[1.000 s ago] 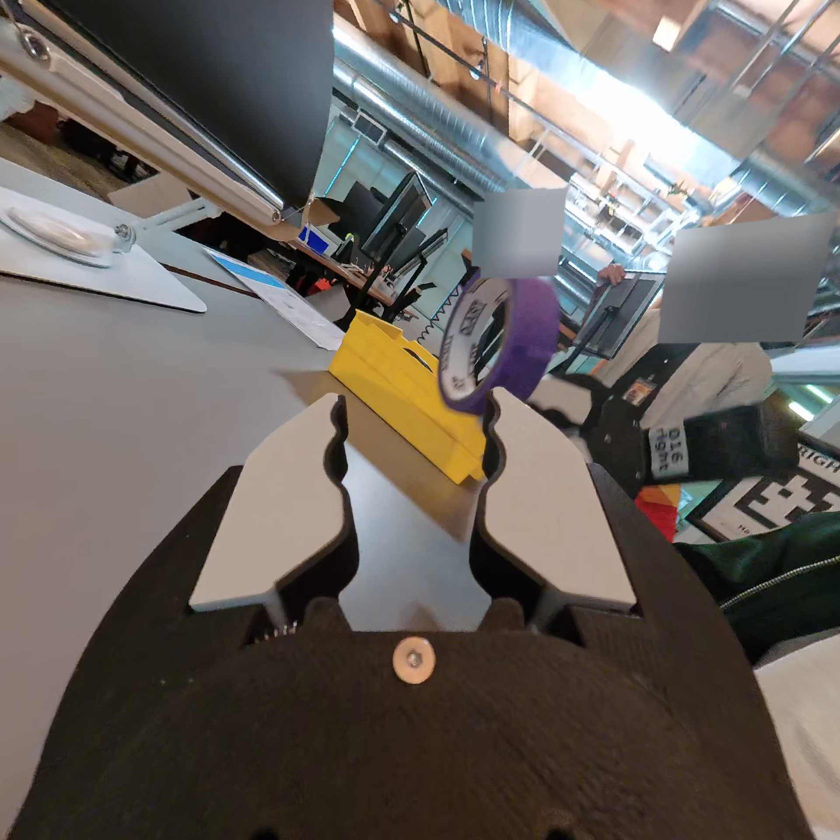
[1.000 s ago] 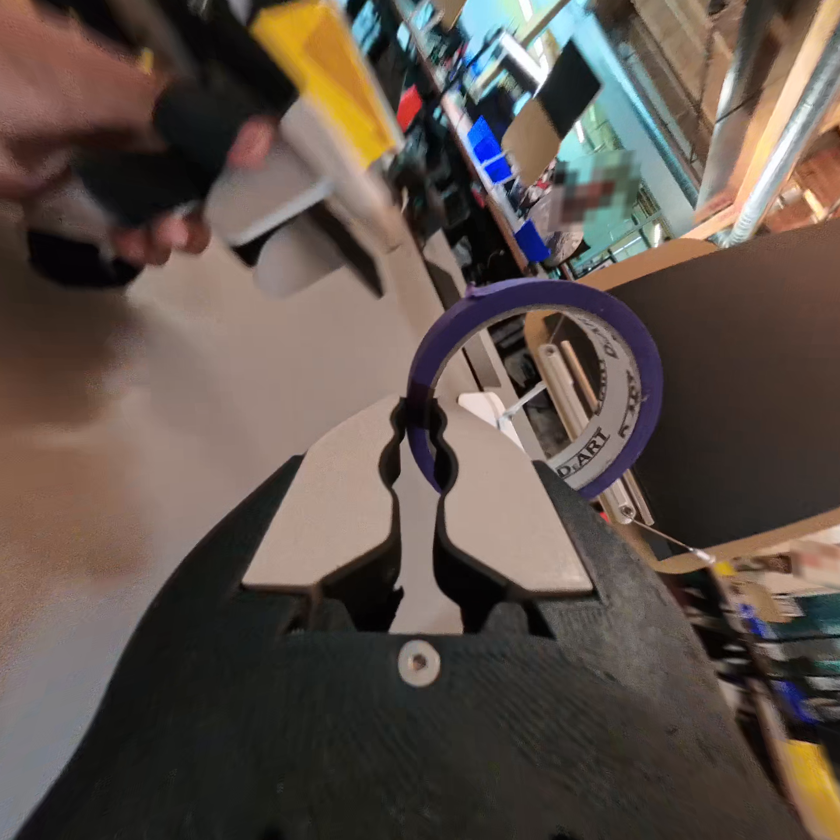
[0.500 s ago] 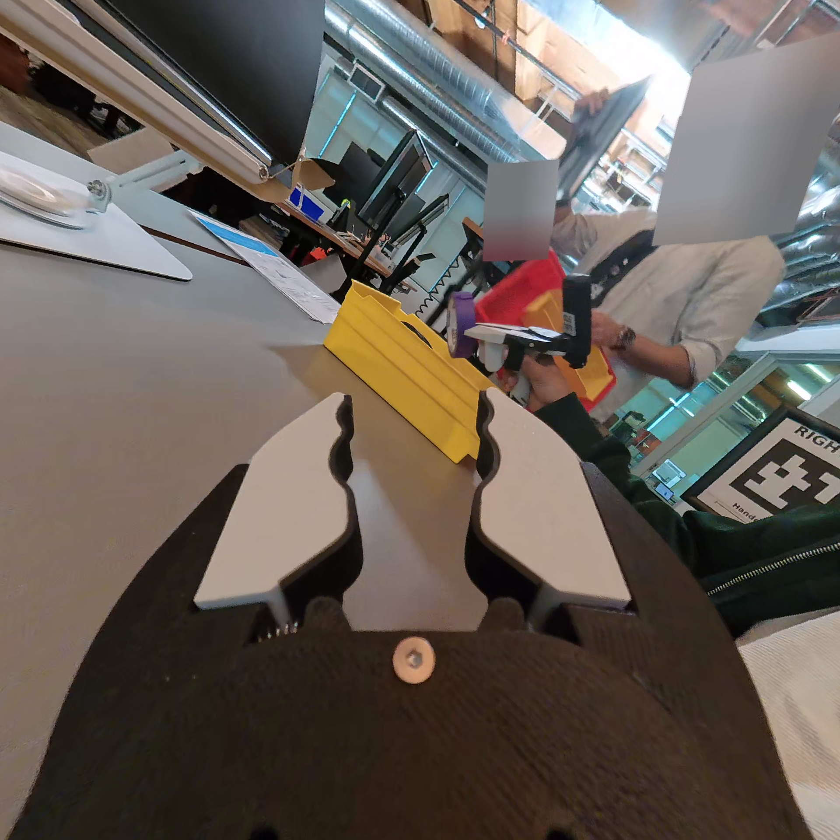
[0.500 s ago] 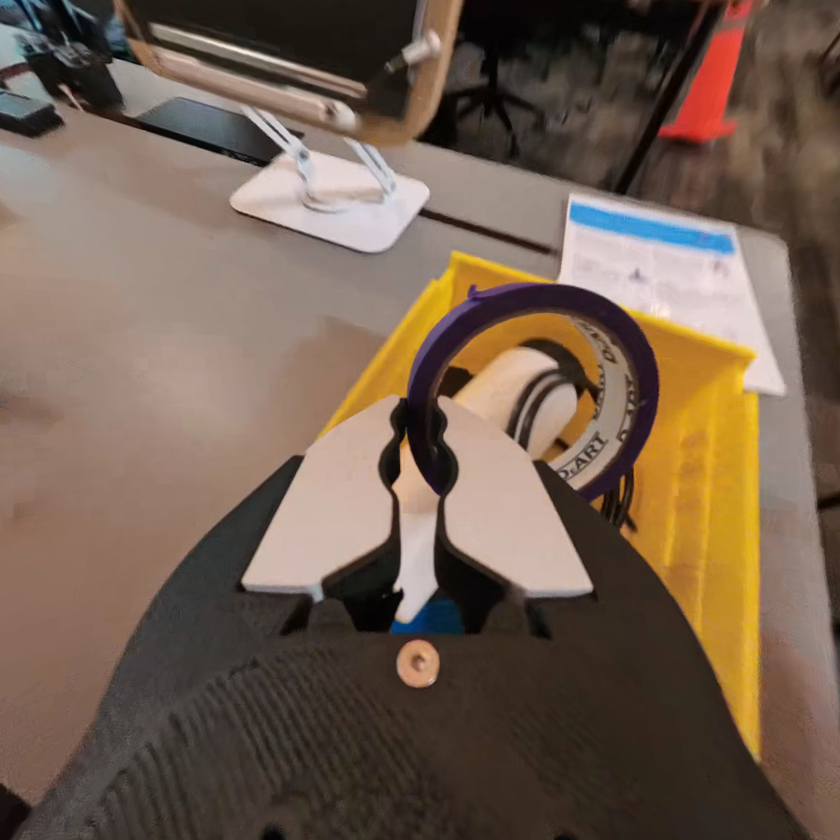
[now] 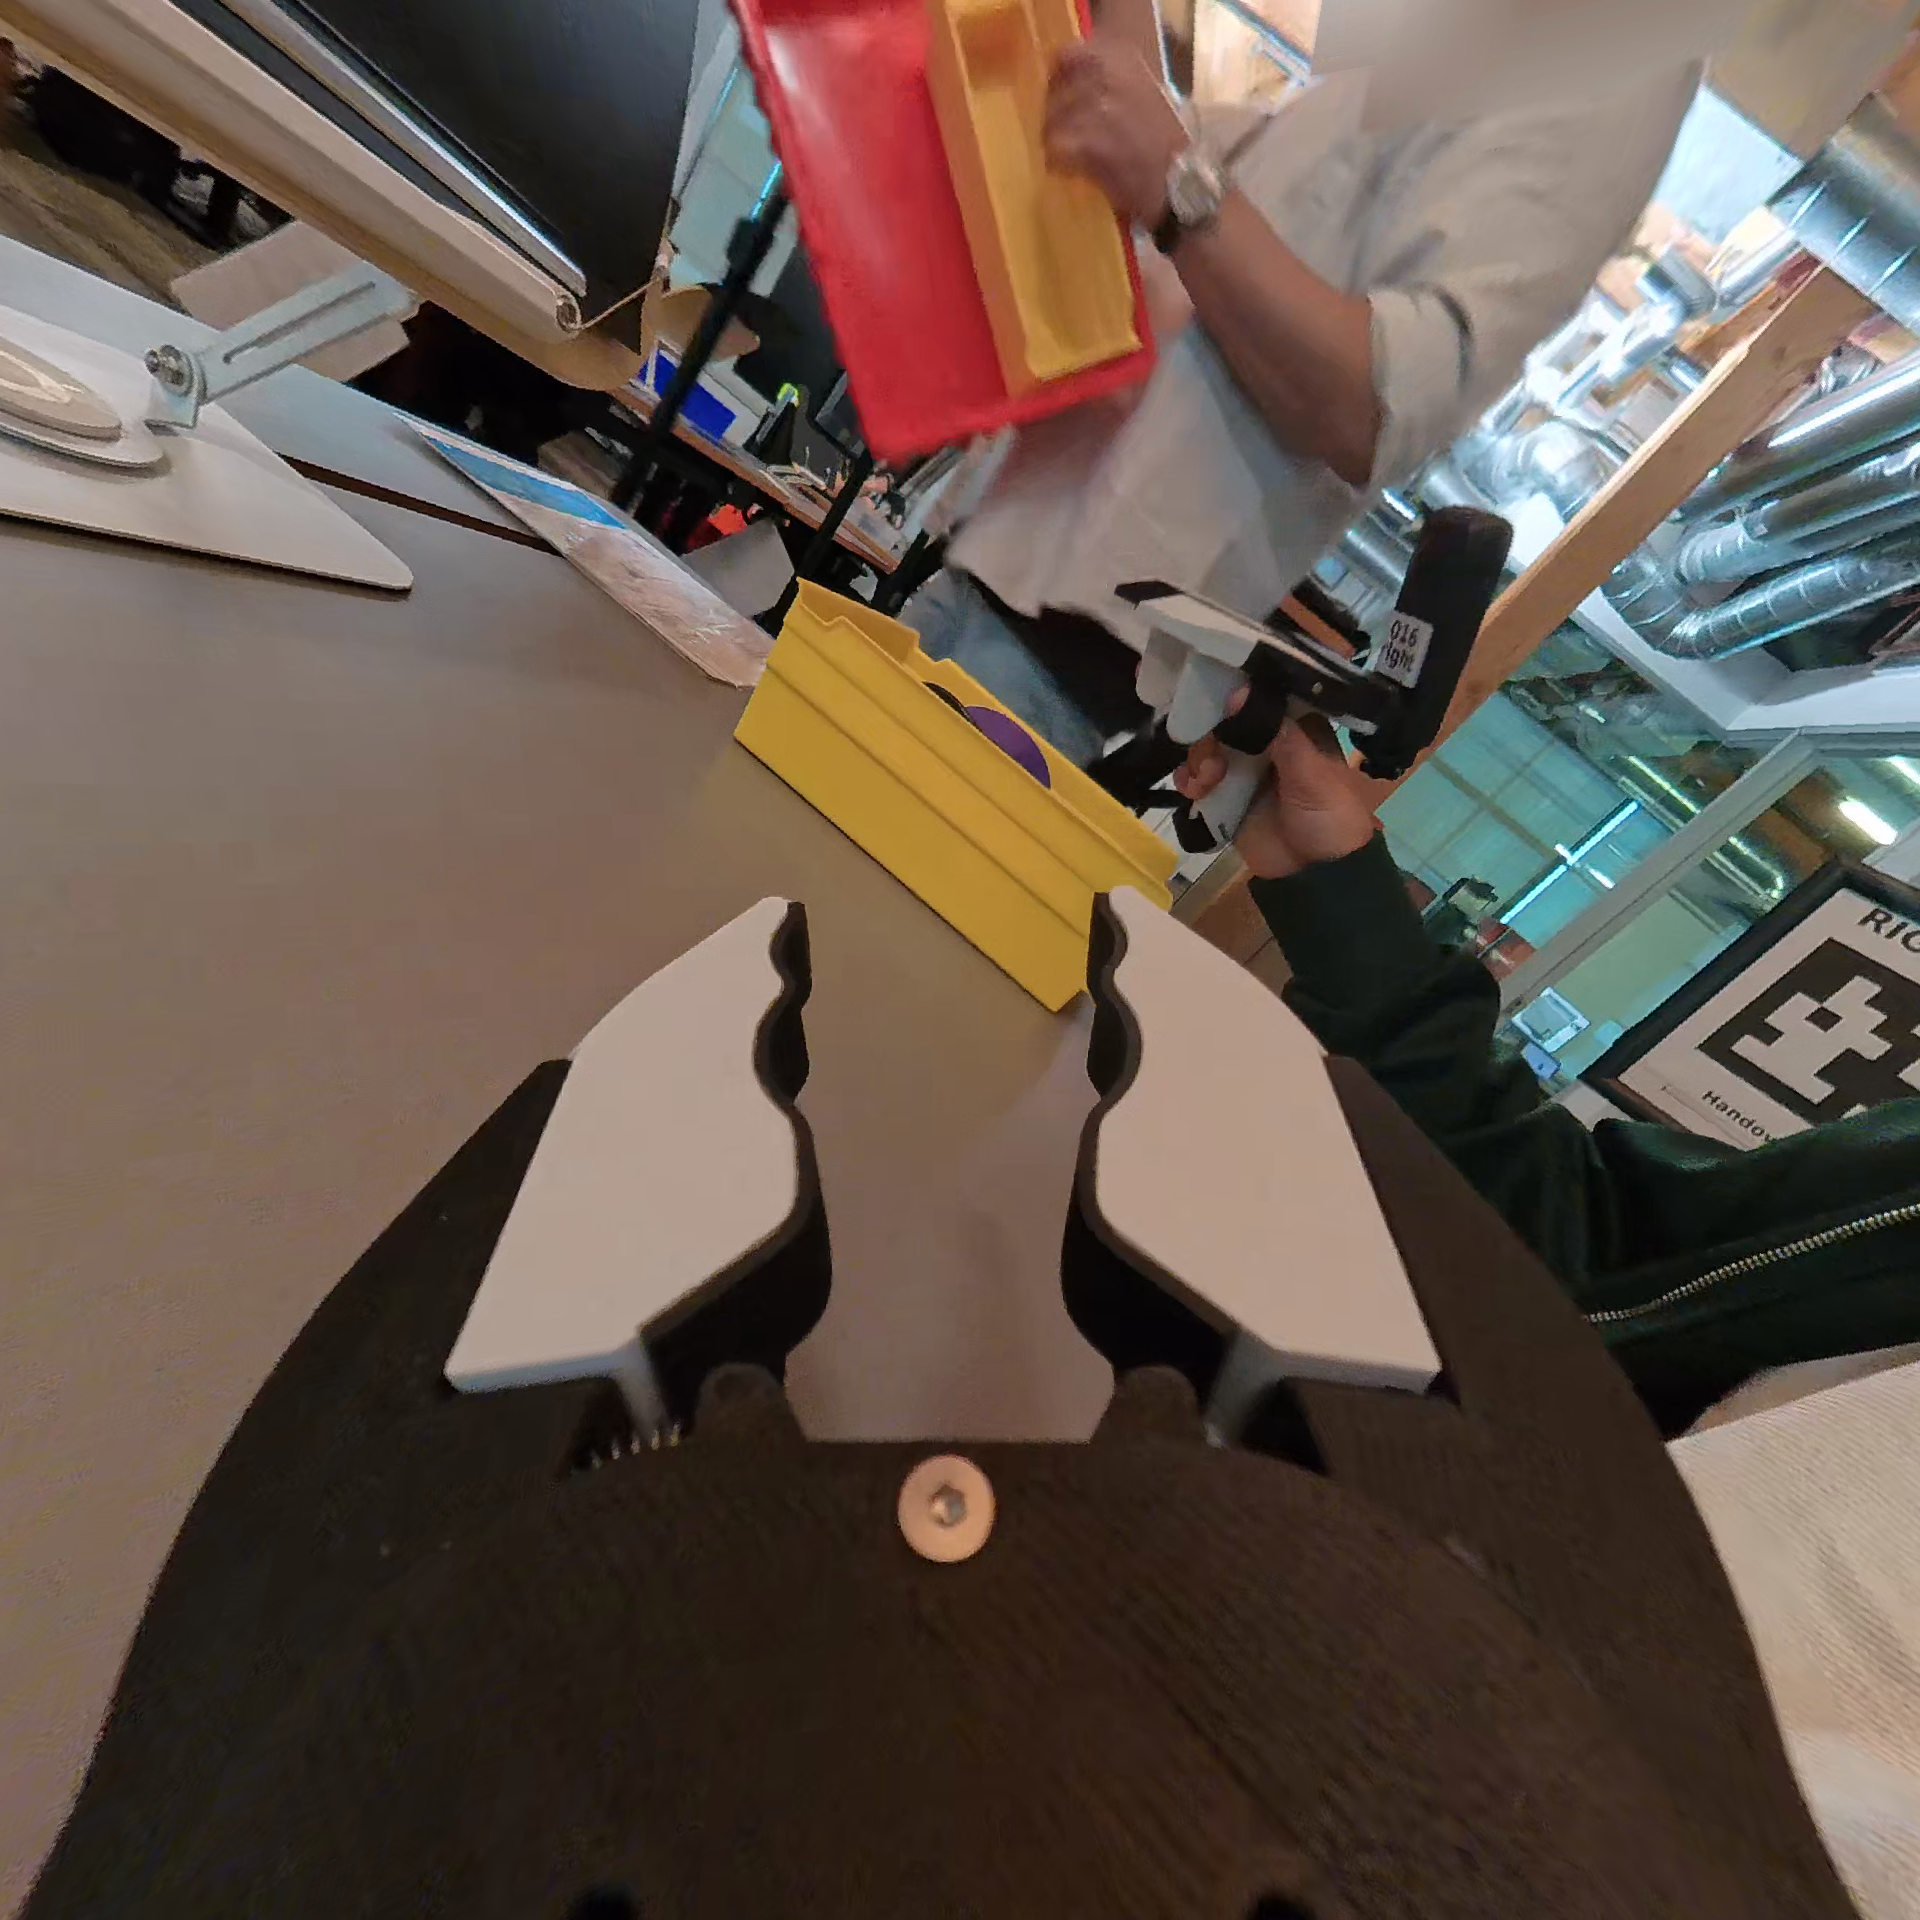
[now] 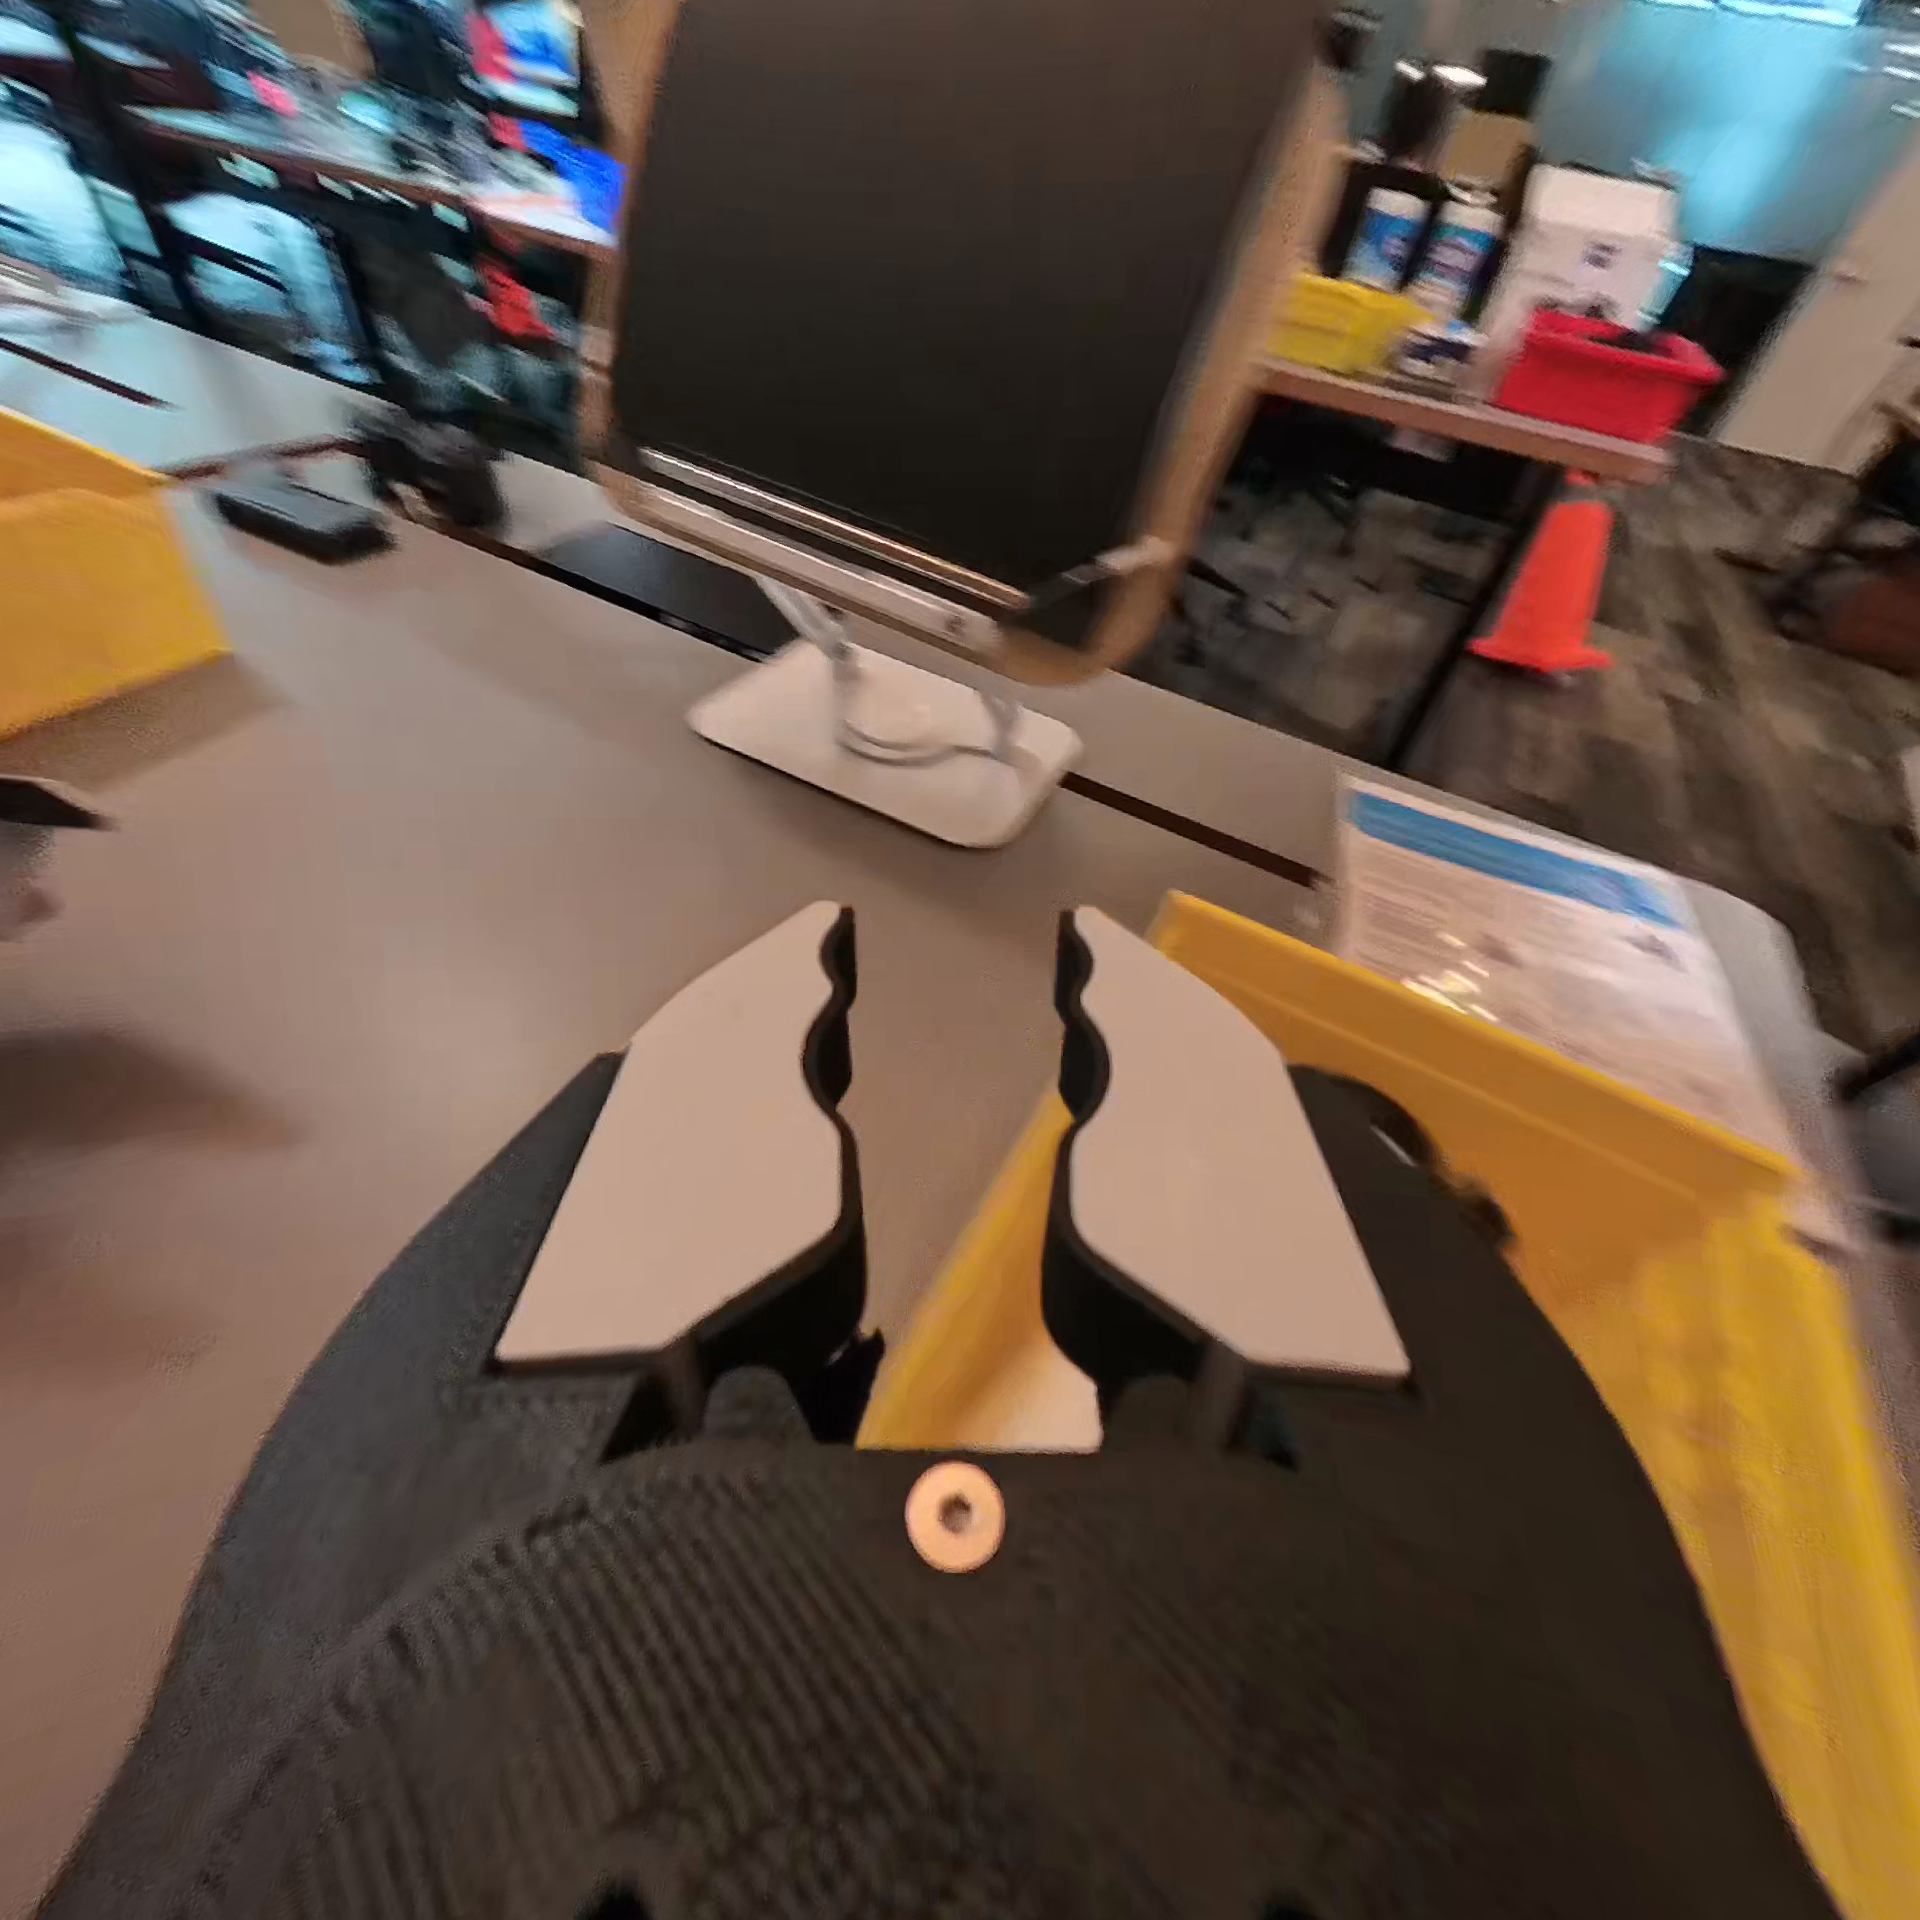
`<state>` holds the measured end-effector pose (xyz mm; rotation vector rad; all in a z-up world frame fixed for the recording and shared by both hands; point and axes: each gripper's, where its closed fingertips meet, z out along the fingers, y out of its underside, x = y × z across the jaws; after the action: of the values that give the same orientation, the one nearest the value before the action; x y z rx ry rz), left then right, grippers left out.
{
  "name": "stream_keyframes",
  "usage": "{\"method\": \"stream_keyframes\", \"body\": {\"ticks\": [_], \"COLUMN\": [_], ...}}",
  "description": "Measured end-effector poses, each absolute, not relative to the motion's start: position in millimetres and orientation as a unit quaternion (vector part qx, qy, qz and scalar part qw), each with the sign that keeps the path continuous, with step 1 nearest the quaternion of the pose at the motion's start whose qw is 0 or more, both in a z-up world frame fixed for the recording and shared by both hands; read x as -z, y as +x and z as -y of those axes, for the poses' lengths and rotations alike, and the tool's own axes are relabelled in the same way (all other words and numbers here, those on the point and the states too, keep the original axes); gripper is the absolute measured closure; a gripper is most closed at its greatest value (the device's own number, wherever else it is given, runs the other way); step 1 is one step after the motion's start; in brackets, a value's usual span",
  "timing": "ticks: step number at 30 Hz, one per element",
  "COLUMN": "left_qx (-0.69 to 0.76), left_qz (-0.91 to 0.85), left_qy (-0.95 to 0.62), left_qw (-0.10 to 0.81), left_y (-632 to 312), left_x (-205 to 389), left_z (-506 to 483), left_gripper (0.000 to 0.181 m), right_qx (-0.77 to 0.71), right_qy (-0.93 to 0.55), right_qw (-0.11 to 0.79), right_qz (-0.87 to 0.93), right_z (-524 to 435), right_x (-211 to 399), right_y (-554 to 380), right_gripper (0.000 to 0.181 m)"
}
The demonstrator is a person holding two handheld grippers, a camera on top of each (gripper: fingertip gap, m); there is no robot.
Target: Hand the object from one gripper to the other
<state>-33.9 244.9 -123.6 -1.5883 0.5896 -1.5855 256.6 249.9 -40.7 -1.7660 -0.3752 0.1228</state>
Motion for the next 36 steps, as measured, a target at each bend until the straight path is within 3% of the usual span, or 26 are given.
{"method": "stream_keyframes", "body": {"ticks": [1,6,11,19,22,25,31,36], "left_qx": [0.622,0.584,0.540,0.531,0.557,0.446,0.091,0.054], "left_qz": [-0.238,-0.272,-0.302,-0.291,-0.277,-0.285,-0.156,-0.105], "left_qy": [-0.630,-0.643,-0.654,-0.660,-0.632,-0.677,-0.920,-0.972], "left_qw": [0.400,0.415,0.436,0.443,0.462,0.511,0.347,0.201], "left_y": [-33,-32,-35,-47,-78,-141,-363,-428], "left_x": [124,128,131,112,53,14,119,182], "left_z": [-244,-243,-244,-247,-253,-278,-303,-276], "left_gripper": [0.129,0.131,0.135,0.152,0.166,0.168,0.159,0.156], "right_qx": [-0.084,-0.243,-0.295,-0.324,-0.376,-0.363,-0.356,-0.335], "right_qy": [-0.756,-0.712,-0.727,-0.732,-0.721,-0.721,-0.725,-0.736], "right_qw": [0.623,0.604,0.547,0.548,0.547,0.557,0.555,0.541], "right_qz": [0.183,0.264,0.291,0.242,0.200,0.195,0.200,0.230], "right_z": [-251,-250,-247,-258,-260,-263,-264,-262], "right_x": [40,73,141,151,142,141,142,151], "right_y": [232,103,38,67,78,89,89,79], "right_gripper": [0.145,0.149,0.152,0.152,0.148,0.149,0.150,0.151]}}
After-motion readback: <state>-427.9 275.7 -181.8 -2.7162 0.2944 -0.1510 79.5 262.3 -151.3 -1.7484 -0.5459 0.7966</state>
